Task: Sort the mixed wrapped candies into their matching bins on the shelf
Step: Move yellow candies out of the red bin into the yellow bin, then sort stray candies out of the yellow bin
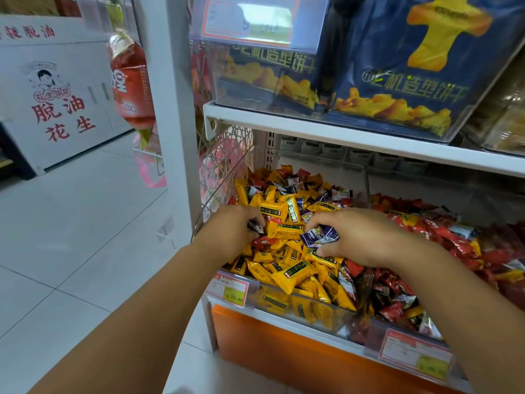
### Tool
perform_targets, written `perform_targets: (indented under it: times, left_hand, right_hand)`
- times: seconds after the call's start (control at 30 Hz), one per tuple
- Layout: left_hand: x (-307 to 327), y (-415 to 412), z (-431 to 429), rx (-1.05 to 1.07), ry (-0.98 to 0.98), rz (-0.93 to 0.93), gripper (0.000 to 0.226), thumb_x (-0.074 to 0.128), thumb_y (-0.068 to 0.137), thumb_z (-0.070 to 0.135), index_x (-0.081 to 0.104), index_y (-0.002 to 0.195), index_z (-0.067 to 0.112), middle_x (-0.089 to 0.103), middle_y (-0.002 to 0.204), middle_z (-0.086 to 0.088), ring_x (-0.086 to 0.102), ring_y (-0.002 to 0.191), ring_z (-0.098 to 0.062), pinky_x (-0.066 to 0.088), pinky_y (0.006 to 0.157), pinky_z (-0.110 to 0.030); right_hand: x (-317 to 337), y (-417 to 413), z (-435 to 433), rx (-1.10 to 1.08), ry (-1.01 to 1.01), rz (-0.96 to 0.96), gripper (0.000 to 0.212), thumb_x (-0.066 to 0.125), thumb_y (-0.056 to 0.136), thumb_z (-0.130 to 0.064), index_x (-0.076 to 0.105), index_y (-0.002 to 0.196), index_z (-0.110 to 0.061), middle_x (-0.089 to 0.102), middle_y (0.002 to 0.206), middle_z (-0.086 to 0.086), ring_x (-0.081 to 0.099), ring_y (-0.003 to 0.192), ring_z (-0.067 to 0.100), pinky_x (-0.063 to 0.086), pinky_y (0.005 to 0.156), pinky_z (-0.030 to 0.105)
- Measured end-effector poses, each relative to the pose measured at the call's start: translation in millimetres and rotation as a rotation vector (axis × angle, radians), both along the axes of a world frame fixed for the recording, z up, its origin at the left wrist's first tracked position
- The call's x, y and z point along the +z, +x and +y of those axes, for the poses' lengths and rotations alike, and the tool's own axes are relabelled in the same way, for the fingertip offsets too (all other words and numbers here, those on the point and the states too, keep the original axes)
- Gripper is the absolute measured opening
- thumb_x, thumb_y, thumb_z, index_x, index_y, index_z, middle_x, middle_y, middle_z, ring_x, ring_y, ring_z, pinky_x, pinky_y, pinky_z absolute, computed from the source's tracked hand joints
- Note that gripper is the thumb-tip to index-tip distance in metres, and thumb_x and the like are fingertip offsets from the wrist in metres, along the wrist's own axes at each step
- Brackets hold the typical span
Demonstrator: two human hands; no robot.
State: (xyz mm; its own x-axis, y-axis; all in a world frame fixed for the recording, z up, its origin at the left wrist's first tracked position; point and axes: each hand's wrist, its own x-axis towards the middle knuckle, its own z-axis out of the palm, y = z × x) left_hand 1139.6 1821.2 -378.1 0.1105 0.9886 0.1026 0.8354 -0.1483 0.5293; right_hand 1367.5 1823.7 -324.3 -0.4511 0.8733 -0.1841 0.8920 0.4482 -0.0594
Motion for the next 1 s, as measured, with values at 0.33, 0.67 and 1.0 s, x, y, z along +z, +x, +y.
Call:
perform_targets:
  times: [0.33,0.67,1.0]
  left_hand:
    - [26.9,7.9,-18.3,-0.022,0.048,-0.148,0.016,0.066,0.091,0.020,0.068,0.104,0.028,0.064,0.105,0.010,0.062,0.065,-0.002,0.042,0.051,-0.013]
    - [82.1,148.7,-61.4,-0.347,0.148,-0.238,0.017,0.069,0.086,0.029,0.064,0.096,0.041,0.051,0.085,0.036,0.046,0.062,0.026,0.036,0.059,0.002]
    - [63.4,368.1,-34.5,-0.621,0.157,-0.183,0.018,0.067,0.087,0.023,0.068,0.102,0.032,0.069,0.101,0.011,0.061,0.096,-0.010,0.047,0.083,-0.026]
  right_hand:
    - [-2.2,5.5,-16.5,0.009,0.196,0.375,0.033,0.051,0.098,-0.033,0.051,0.130,-0.041,0.057,0.124,-0.008,0.047,0.110,0.010,0.039,0.086,0.028]
    - [4.9,153.1,-105.5,-0.382,0.324,0.508,0.033,0.052,0.098,-0.029,0.050,0.130,-0.038,0.053,0.131,-0.012,0.043,0.124,0.008,0.032,0.094,0.019]
    - [-28.9,296.7,-112.5,-0.778,0.485,0.628,0.024,0.062,0.092,-0.025,0.060,0.111,-0.039,0.064,0.109,0.004,0.059,0.097,0.020,0.046,0.075,0.032]
